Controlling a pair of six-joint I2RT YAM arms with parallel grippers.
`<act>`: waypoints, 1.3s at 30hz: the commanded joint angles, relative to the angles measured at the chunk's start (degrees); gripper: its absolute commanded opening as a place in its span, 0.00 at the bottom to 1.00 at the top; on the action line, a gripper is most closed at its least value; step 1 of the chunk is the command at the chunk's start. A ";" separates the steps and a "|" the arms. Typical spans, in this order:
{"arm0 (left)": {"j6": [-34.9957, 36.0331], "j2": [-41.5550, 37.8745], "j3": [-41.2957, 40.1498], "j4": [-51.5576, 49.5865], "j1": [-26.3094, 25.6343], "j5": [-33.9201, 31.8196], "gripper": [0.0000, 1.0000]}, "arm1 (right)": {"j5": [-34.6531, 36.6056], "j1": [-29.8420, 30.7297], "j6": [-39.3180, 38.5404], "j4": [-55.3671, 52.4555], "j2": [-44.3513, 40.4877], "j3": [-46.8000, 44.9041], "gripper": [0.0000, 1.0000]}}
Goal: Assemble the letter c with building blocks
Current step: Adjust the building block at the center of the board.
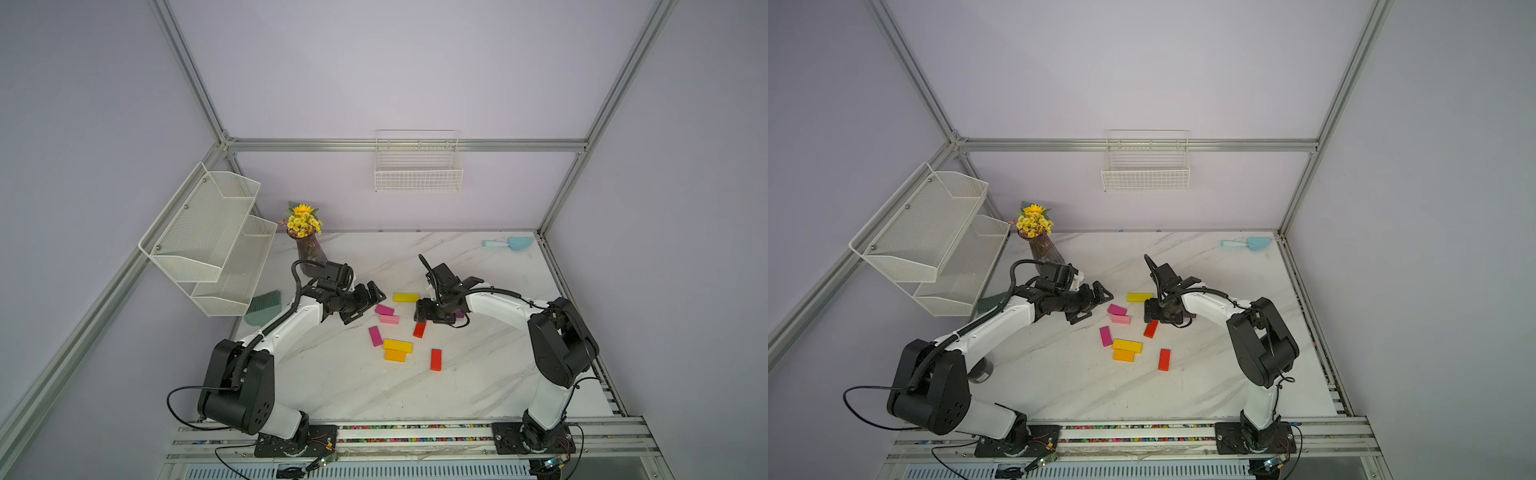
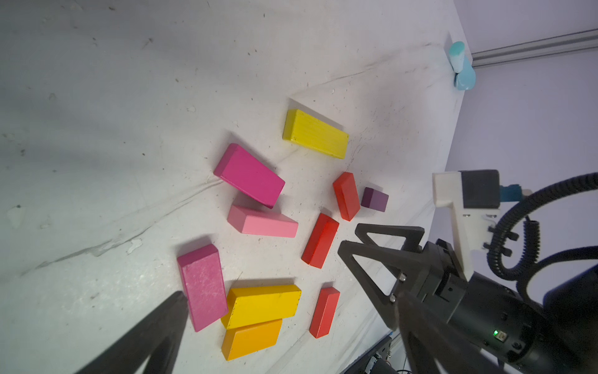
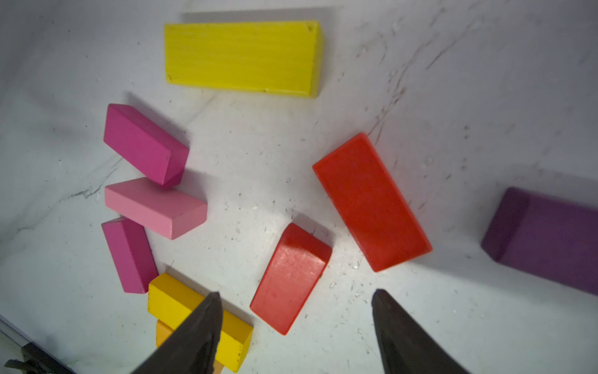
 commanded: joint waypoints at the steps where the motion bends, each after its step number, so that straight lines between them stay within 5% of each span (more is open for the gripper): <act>1: -1.19 0.26 2.38 1.15 0.07 1.84 1.00 | -2.33 0.67 6.53 4.48 0.31 -1.21 0.75; 21: -1.03 0.97 3.33 0.95 -0.11 3.28 1.00 | 1.97 -0.15 8.42 4.07 5.05 1.41 0.75; 39: -0.31 3.69 6.80 1.05 -2.77 3.23 1.00 | 0.74 -5.72 8.55 3.50 -2.02 -1.57 0.75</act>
